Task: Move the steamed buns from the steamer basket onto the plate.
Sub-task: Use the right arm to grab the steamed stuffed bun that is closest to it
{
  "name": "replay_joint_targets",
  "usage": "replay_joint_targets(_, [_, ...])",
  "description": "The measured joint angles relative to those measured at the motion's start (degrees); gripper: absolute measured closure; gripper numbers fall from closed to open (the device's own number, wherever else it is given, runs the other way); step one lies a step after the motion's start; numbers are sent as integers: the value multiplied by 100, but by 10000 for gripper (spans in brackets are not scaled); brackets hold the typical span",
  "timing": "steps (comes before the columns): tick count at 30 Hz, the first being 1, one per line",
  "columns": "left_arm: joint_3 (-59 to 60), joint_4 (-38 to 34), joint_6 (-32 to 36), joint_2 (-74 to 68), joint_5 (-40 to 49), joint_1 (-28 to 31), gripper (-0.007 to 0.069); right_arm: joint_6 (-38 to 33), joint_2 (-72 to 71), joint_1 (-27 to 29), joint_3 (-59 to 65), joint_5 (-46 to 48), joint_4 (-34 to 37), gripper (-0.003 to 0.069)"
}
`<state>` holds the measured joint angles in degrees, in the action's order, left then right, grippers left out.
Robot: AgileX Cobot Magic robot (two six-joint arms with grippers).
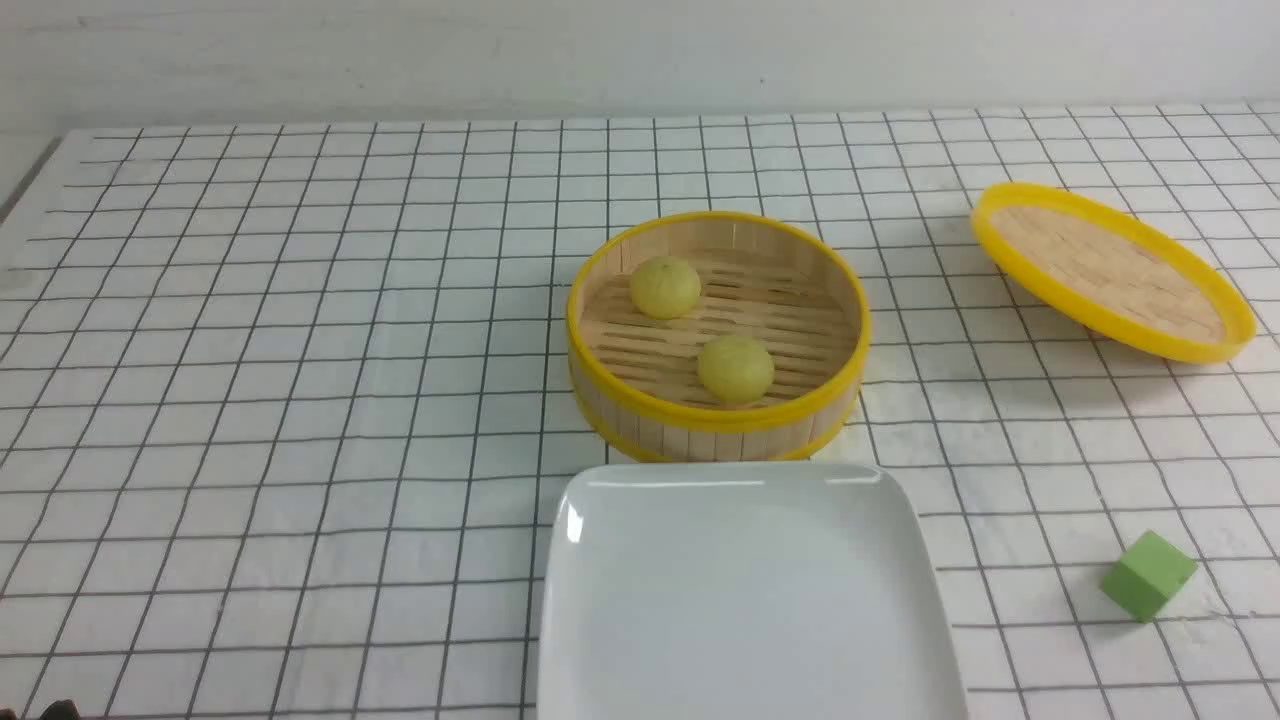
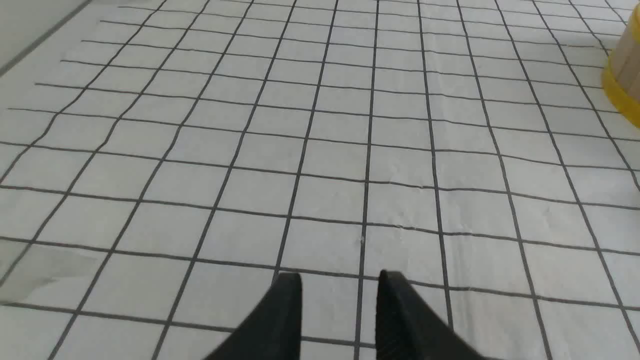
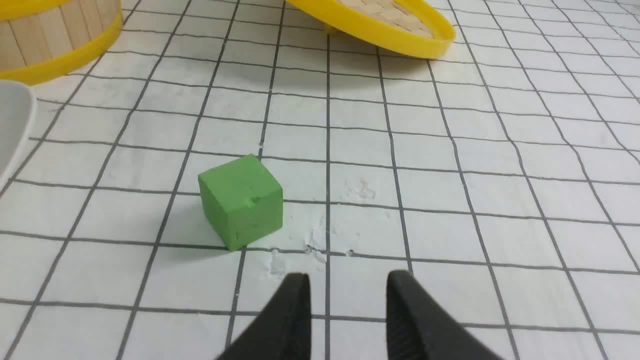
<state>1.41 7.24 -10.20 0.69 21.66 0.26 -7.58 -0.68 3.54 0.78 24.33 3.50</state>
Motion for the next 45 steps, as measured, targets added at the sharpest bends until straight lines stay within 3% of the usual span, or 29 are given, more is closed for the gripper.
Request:
replay_joint_targets(34, [0, 0, 0, 0, 0, 0, 384, 0, 0, 0, -78, -68, -40, 419])
replay_joint_targets(42, [0, 5, 0, 0, 0, 0, 384, 0, 0, 0, -1687, 340, 492, 419])
replay_joint_targets(45, [0, 24, 0, 0, 0, 0, 384, 0, -2, 0, -2564, 1237, 753, 419])
